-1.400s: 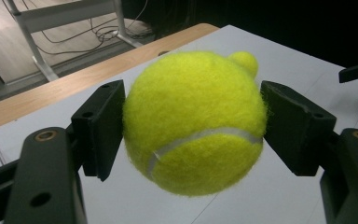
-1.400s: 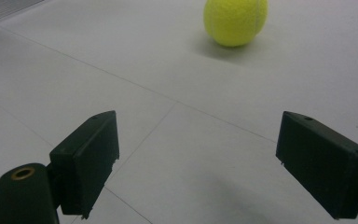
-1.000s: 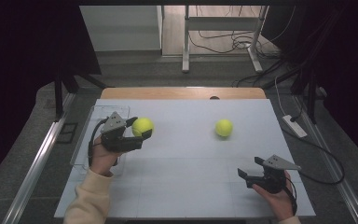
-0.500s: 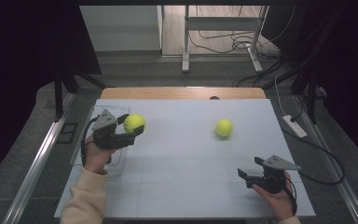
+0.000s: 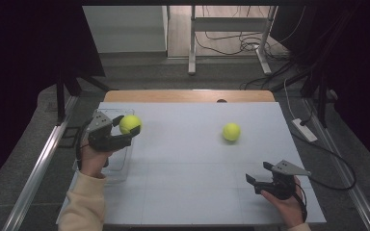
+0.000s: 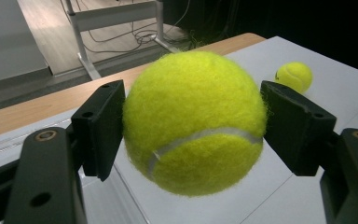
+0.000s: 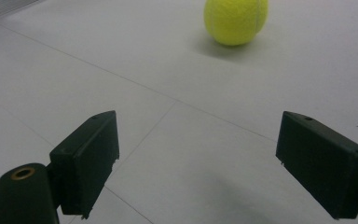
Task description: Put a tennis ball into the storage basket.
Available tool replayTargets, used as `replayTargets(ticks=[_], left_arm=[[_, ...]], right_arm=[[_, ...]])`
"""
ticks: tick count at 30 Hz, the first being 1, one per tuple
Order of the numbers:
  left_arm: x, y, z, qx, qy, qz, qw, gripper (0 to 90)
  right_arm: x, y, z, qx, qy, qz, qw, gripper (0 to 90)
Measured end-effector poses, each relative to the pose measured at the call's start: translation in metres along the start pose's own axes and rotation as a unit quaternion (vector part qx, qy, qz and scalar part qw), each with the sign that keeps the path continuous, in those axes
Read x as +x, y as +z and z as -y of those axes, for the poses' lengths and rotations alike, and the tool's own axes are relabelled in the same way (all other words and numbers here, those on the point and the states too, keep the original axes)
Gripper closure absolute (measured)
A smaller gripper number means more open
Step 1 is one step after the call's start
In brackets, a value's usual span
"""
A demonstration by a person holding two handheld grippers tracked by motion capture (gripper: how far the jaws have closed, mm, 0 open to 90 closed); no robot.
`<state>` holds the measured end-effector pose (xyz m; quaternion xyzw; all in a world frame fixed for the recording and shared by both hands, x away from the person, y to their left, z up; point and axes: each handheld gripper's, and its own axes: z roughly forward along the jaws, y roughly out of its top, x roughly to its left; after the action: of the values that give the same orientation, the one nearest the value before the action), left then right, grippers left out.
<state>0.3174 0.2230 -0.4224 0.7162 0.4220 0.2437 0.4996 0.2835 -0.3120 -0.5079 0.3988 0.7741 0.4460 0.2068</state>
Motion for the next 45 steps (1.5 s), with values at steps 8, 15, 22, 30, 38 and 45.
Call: replayTargets(ticks=[8,15,22,30,38,45], left_arm=[[0.011,-0.005,0.002,-0.003,-0.01,-0.012,0.9999,26.6],[0.021,-0.01,0.005,-0.006,-0.019,-0.029,0.9994,26.6],[0.031,-0.012,0.008,-0.001,-0.028,-0.042,0.9987,26.6],[0.039,-0.012,0.011,0.002,-0.04,-0.053,0.9978,26.6],[0.049,-0.004,0.013,0.02,-0.049,-0.073,0.996,26.6],[0.061,-0.002,0.012,0.032,-0.062,-0.095,0.993,26.6]], right_arm=[[0.001,-0.001,0.0,-0.001,-0.002,-0.001,1.0,13.3],[0.002,-0.001,0.0,-0.002,-0.003,-0.001,1.0,13.3],[0.003,0.0,0.0,0.0,-0.004,-0.001,1.0,13.3],[0.002,-0.001,0.0,-0.002,-0.003,-0.002,1.0,13.3],[0.001,-0.001,-0.001,-0.004,0.002,-0.002,1.0,13.4],[0.0,0.001,-0.002,-0.004,0.0,-0.005,1.0,13.4]])
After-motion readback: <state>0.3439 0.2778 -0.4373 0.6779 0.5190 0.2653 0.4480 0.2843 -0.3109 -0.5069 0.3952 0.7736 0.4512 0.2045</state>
